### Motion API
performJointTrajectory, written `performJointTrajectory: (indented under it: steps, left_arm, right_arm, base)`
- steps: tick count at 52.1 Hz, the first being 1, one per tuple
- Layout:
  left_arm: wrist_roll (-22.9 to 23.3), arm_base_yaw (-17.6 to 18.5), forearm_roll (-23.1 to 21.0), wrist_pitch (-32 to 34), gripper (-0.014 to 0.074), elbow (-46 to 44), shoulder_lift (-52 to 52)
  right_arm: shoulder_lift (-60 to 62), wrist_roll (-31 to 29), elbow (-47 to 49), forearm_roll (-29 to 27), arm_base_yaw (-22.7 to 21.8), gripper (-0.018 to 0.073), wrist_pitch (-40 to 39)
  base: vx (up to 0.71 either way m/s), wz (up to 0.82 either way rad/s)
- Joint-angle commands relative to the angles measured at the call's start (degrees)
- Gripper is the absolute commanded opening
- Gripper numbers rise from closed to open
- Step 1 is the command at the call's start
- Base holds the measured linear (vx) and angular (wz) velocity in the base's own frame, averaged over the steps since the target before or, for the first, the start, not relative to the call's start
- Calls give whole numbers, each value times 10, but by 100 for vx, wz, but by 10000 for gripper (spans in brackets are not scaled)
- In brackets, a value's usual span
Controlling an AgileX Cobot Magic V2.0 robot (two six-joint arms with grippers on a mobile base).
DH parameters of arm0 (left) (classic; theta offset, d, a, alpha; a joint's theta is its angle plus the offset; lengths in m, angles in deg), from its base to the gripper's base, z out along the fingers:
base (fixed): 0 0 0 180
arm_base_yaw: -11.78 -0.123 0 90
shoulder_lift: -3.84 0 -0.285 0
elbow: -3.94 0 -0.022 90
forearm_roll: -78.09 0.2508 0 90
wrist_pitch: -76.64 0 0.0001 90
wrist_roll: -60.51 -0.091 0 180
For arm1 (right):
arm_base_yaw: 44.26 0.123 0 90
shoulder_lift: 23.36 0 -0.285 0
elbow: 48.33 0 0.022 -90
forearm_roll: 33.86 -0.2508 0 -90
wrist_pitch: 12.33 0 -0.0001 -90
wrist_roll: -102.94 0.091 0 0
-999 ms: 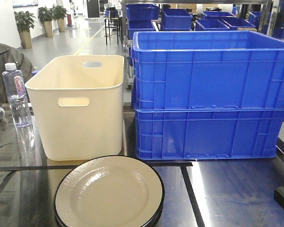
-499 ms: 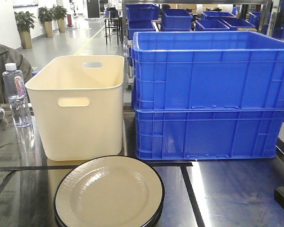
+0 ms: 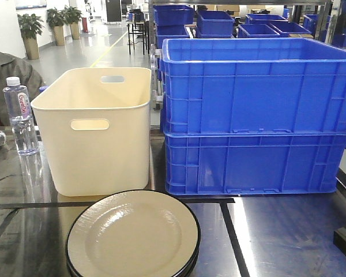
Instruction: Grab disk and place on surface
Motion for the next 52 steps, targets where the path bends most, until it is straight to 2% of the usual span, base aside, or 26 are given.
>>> performJointTrajectory:
  steps: [1, 4, 8, 11, 15, 16, 17, 19, 23, 26, 29, 33, 38, 45, 52]
  left_arm:
    - [5, 1, -1, 46, -8, 17, -2]
    - [5, 1, -1, 46, -8, 17, -2]
    - [5, 1, -1, 46, -8, 17, -2]
    - [5, 1, -1, 46, -8, 17, -2]
    - [5, 1, -1, 46, -8, 17, -2]
    - [5, 1, -1, 46, -8, 17, -2]
    - [5, 1, -1, 46, -8, 17, -2]
    - [5, 1, -1, 46, -8, 17, -2]
    - [5, 1, -1, 46, -8, 17, -2]
    - [5, 1, -1, 46, -8, 17, -2]
    - [5, 1, -1, 46, -8, 17, -2]
    - [5, 1, -1, 46, -8, 17, -2]
    - [5, 1, -1, 46, -8, 17, -2]
    - [5, 1, -1, 46, -8, 17, -2]
    - [5, 1, -1, 46, -8, 17, -2]
  right_arm:
    - [0, 23, 17, -20, -2, -11, 44]
    - [0, 48, 17, -2, -2, -11, 60]
    - [0, 128, 19, 107, -2, -11, 82]
    - [0, 242, 20, 231, -2, -11, 92]
    - [0, 466, 20, 415, -2, -11, 91]
    - [0, 532, 20, 495, -2, -11, 90]
    - [0, 597, 20, 535, -2, -11, 90]
    - [0, 701, 20, 649, -2, -11, 89]
    - [0, 889, 19, 824, -2, -11, 89]
    - [0, 993, 19, 925, -2, -11, 91]
    - [0, 1075, 19, 995, -2, -11, 91]
    - [0, 1144, 19, 1075, -2, -11, 91]
    - [0, 1187, 12, 1123, -2, -11, 81]
    - [25, 1174, -45, 1124, -2, -11, 2]
    - [94, 1160, -150, 1117, -16, -10, -89]
  base:
    - [0, 0]
    - [0, 0]
    - [0, 0]
    - [0, 0]
    - [0, 0]
    - [0, 0]
    - [0, 0]
    - [0, 0]
    - [0, 0]
    - [0, 0]
    - [0, 0]
    - [0, 0]
    - [0, 0]
    - [0, 0]
    - [0, 0]
